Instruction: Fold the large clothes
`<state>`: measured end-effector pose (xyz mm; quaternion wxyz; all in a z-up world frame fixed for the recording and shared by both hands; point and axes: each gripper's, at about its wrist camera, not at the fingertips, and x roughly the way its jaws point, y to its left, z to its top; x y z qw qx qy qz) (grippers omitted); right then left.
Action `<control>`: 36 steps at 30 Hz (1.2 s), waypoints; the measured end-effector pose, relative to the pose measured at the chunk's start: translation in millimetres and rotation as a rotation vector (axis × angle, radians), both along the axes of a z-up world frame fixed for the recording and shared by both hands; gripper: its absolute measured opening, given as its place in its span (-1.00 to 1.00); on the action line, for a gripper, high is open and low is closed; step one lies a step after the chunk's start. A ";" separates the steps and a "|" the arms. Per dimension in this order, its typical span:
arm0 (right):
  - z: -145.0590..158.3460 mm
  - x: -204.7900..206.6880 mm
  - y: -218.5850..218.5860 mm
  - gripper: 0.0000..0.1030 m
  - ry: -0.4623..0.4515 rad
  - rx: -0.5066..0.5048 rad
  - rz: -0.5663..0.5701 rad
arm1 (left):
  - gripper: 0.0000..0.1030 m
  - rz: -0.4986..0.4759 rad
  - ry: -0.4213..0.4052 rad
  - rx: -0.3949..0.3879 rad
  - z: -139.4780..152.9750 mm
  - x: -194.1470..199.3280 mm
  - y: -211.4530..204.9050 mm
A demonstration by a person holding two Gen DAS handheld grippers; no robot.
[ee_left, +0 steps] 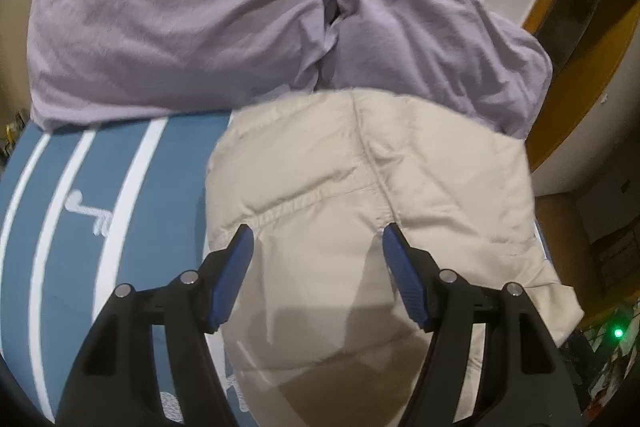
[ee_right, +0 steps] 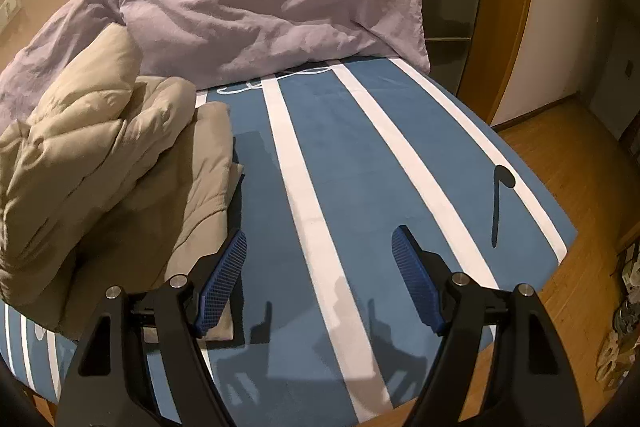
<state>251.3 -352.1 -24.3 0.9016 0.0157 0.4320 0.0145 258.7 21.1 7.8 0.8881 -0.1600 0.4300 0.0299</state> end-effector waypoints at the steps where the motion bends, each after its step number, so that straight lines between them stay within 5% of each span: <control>1: 1.2 0.7 -1.2 0.49 -0.001 0.004 -0.003 | 0.33 0.003 0.005 -0.006 -3.8 0.2 -0.9; 16: 57.5 28.7 18.9 0.48 -0.067 0.093 0.085 | 0.33 -0.072 0.005 0.063 -28.1 16.6 -59.4; 25: 56.7 45.2 81.8 -0.28 -0.063 0.129 0.224 | 0.33 -0.115 -0.008 0.063 -35.0 19.8 -66.2; 36: 30.2 64.5 119.2 -0.34 -0.038 0.076 0.237 | 0.33 -0.147 -0.030 0.012 -36.5 13.3 -53.0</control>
